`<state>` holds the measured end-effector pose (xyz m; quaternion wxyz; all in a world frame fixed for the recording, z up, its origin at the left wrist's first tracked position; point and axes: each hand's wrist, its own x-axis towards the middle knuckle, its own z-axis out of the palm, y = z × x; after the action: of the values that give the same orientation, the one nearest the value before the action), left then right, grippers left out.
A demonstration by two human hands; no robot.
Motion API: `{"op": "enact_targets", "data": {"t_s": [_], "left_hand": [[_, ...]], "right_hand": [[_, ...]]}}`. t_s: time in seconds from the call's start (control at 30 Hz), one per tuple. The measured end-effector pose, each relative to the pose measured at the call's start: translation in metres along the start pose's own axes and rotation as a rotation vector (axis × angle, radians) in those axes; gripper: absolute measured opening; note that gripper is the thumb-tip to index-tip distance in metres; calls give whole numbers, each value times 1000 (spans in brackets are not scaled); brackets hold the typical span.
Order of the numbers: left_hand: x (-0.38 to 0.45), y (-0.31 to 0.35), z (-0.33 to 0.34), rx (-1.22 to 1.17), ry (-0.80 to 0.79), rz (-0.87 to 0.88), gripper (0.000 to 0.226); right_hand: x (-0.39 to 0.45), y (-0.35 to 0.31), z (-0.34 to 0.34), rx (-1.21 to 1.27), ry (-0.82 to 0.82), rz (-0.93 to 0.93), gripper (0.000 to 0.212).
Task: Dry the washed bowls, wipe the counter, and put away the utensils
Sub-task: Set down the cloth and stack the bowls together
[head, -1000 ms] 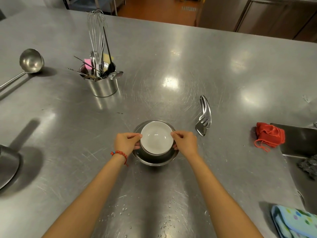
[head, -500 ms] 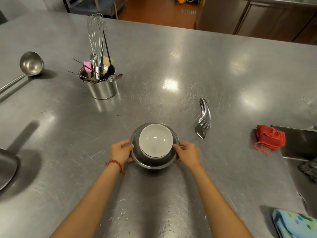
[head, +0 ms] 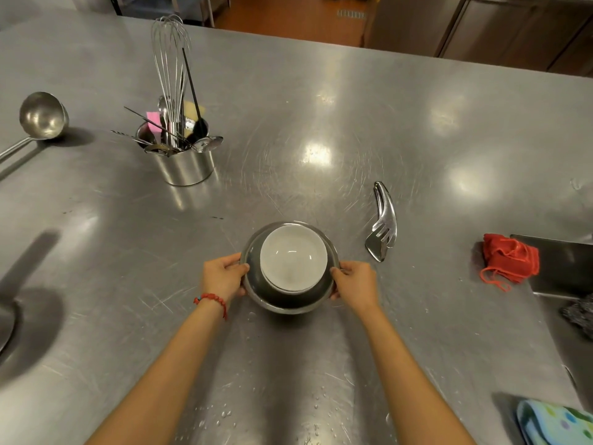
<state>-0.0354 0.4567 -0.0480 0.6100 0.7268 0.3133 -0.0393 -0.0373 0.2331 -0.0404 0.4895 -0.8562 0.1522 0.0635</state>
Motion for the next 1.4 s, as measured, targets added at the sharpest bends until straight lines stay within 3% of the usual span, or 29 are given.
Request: {"op": "enact_targets", "data": {"t_s": [0.57,0.7,0.9,1.1,1.2,1.4], "left_hand": [[85,72,53,-33,-133,43,29],[98,78,63,-25,-159,53,29],[104,73,70,-94,-192,-5,30],[86,67,67,-136,-100,64,28],[59,62,61,-11,-28,217,30],[-38,45,59,-42,-75,355,26]], "right_hand": [[103,-31,-8,-52,83,-3,32],[116,-31,-9,-31,106,15,25],[122,-28,-7,44,114,39,32],[104,-21,-10,293,125,70,13],[86,-15,-19,396,123,86,31],[10,10,-55,431,147,5,27]]}}
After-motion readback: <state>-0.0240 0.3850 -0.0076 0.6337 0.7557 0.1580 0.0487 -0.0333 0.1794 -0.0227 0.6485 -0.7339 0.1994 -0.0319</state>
